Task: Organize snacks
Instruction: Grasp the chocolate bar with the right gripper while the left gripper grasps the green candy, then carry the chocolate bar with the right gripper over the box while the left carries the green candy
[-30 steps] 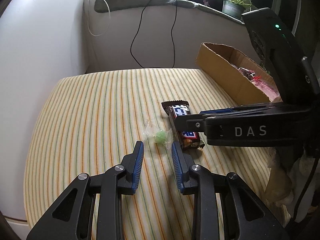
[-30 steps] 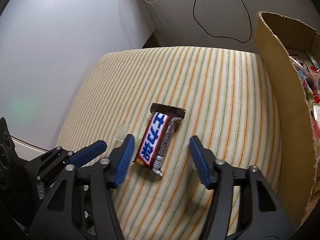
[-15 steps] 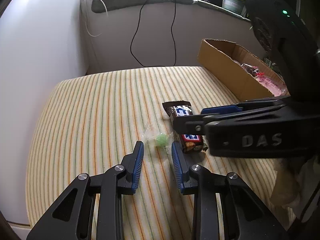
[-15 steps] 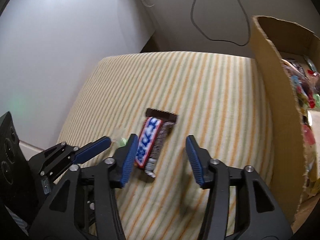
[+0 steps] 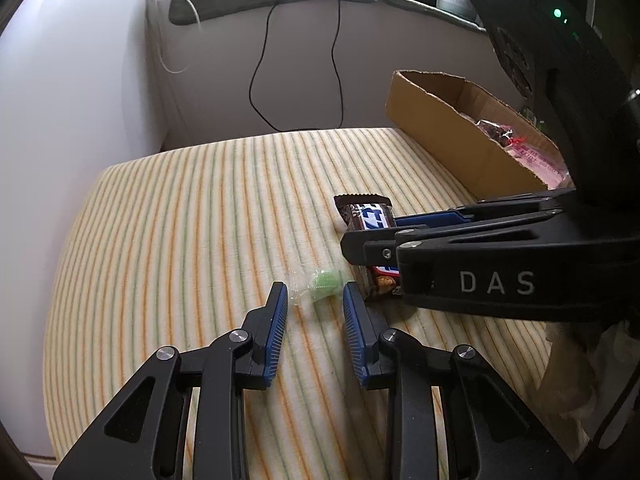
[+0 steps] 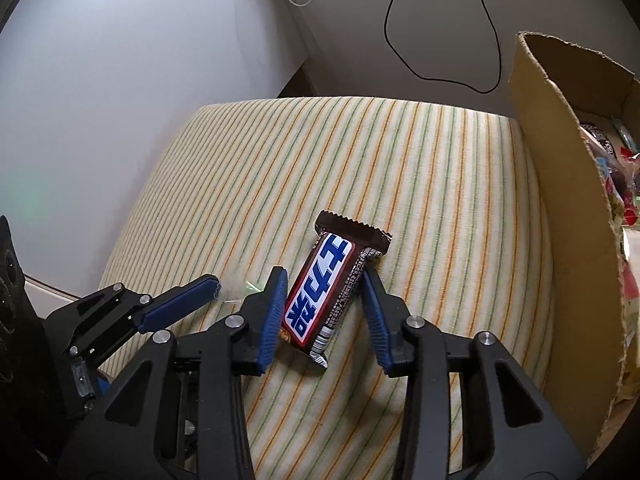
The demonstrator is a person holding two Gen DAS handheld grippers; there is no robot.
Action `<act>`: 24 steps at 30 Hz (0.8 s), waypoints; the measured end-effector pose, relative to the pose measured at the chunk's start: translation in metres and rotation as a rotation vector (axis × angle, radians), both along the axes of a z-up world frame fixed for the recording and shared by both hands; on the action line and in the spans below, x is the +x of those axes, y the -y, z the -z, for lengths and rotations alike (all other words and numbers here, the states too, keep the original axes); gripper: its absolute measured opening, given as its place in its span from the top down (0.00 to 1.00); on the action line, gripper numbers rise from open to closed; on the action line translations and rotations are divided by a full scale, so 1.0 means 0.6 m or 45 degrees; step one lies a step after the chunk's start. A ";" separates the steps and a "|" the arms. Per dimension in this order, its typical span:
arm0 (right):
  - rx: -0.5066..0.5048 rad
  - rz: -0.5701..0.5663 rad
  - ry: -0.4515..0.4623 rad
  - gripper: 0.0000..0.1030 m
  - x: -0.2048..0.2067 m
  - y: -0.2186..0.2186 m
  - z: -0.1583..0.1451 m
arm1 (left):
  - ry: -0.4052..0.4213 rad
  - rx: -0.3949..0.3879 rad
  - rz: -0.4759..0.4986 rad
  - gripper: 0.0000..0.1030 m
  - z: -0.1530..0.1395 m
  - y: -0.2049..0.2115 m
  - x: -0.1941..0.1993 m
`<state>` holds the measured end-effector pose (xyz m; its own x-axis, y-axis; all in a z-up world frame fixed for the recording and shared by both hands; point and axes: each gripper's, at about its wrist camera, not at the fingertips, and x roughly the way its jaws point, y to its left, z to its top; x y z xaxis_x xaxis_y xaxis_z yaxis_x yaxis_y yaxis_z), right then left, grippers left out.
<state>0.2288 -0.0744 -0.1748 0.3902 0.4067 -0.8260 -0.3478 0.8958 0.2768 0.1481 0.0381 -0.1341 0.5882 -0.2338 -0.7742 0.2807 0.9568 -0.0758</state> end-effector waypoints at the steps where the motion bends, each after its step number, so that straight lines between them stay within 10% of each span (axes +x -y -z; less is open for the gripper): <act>1: 0.001 0.001 -0.003 0.62 0.005 -0.001 0.002 | -0.003 0.004 0.001 0.74 0.002 0.003 0.003; 24: 0.019 -0.019 0.058 0.66 -0.008 0.005 0.006 | 0.039 -0.072 -0.122 0.81 -0.001 -0.041 0.006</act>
